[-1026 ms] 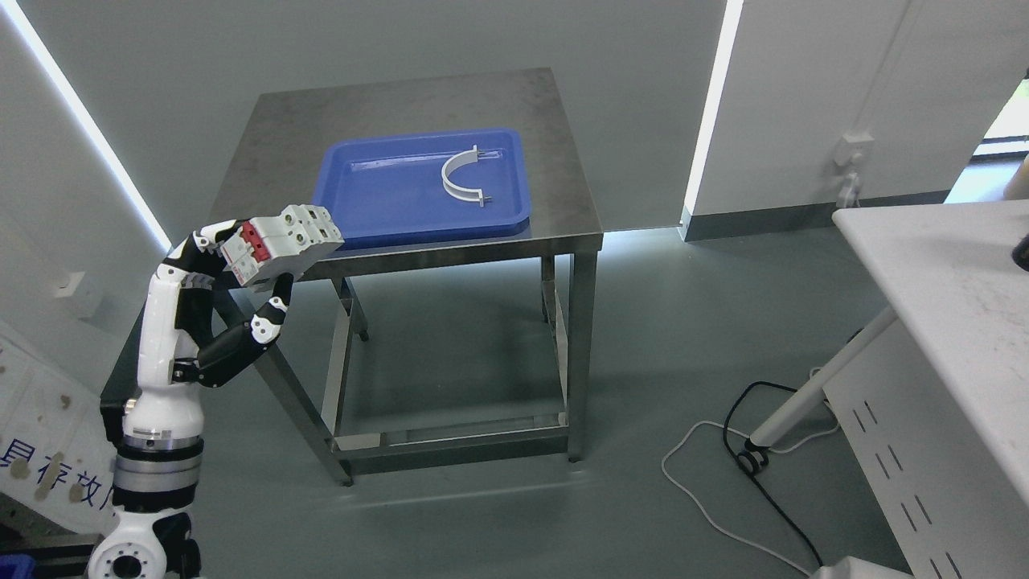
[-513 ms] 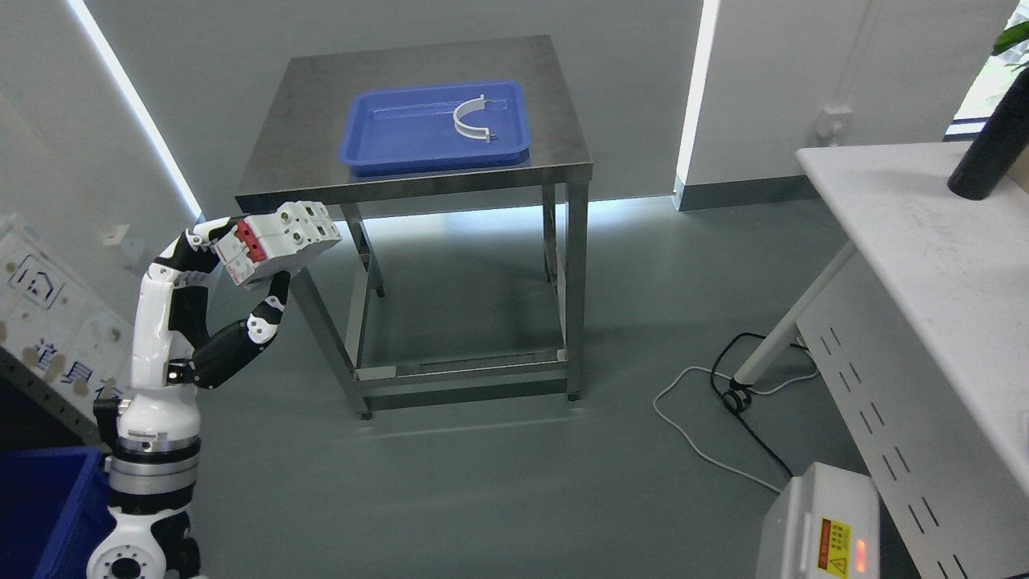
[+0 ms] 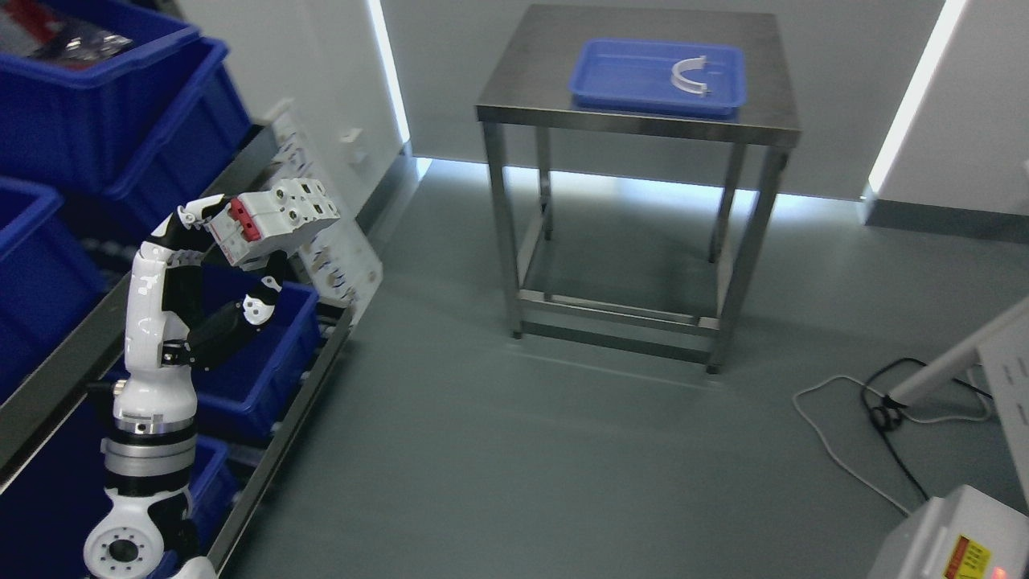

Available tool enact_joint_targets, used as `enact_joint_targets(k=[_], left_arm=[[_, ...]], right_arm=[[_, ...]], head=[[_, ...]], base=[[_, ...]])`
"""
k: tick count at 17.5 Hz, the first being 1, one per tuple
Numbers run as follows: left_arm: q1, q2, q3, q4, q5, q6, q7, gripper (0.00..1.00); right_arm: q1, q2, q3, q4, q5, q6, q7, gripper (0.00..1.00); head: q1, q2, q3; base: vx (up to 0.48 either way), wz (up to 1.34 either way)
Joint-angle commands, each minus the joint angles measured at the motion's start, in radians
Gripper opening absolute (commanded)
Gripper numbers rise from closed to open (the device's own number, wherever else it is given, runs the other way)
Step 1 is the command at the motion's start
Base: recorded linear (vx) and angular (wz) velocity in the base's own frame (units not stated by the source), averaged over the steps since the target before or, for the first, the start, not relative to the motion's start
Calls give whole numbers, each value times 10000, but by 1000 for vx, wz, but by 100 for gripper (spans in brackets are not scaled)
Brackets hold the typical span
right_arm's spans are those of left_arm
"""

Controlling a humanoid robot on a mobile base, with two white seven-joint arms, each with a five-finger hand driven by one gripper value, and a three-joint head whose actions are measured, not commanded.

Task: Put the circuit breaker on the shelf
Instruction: 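Hold the breaker in the left hand while turning toward the bin shelf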

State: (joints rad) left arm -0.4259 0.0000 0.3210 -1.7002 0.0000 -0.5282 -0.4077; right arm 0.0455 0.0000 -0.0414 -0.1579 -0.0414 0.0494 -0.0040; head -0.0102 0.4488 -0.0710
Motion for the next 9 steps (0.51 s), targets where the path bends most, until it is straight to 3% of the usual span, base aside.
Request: enact_joint_targets(k=[1, 4, 7, 9], left_arm=[[-1656, 175, -263, -25, 260, 890, 43, 11], [-2749, 175, -738, -25, 260, 1524, -110, 11], [-2721, 175, -1076, 36, 184, 1860, -324, 11], [-2782, 175, -1337, 128, -61, 2731, -432, 11]], right_arm=[[5, -175, 0, -1, 0, -18, 9, 100], [-11, -175, 0, -1, 0, -18, 9, 100], [5, -175, 0, -1, 0, -18, 9, 100], [-11, -175, 0, -1, 0, -18, 9, 100]], head=[[0, 0, 0], [0, 0, 0], [0, 0, 0], [0, 0, 0]], base=[[-384, 1076], [-314, 1269], [-192, 1534], [-116, 1474]])
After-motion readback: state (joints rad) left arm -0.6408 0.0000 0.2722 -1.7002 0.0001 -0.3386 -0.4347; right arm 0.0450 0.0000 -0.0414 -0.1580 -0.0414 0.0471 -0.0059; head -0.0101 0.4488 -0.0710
